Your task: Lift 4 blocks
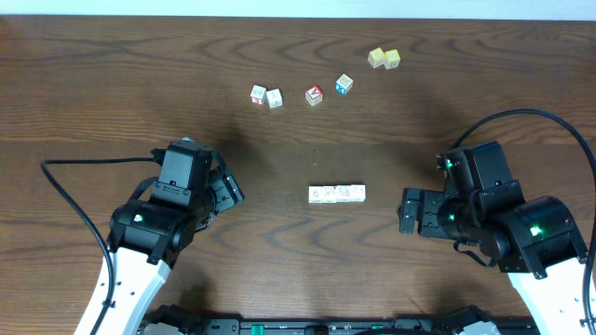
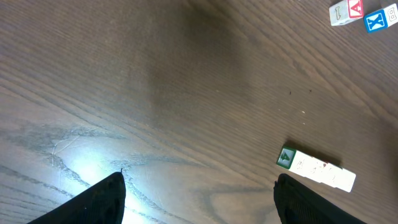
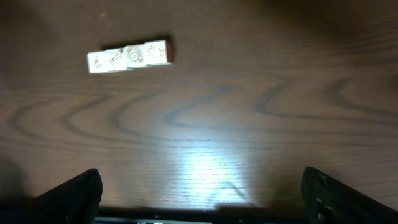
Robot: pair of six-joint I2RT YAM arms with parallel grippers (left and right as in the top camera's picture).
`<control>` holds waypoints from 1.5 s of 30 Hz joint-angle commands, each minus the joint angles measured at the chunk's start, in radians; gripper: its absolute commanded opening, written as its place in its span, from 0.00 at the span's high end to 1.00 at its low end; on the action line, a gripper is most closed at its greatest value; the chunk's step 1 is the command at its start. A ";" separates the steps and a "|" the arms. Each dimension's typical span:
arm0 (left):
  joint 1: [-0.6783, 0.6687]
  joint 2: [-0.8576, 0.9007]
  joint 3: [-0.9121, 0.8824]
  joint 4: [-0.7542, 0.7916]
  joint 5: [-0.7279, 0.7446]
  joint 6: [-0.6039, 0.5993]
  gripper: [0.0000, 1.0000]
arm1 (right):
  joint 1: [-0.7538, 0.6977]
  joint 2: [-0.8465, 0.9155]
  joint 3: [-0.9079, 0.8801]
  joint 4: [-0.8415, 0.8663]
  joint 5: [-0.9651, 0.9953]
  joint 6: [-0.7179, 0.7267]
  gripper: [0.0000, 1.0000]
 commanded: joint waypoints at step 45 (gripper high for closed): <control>0.005 0.000 0.018 -0.003 -0.012 0.003 0.23 | -0.346 -1.058 -1.034 1.092 -0.125 -0.378 0.01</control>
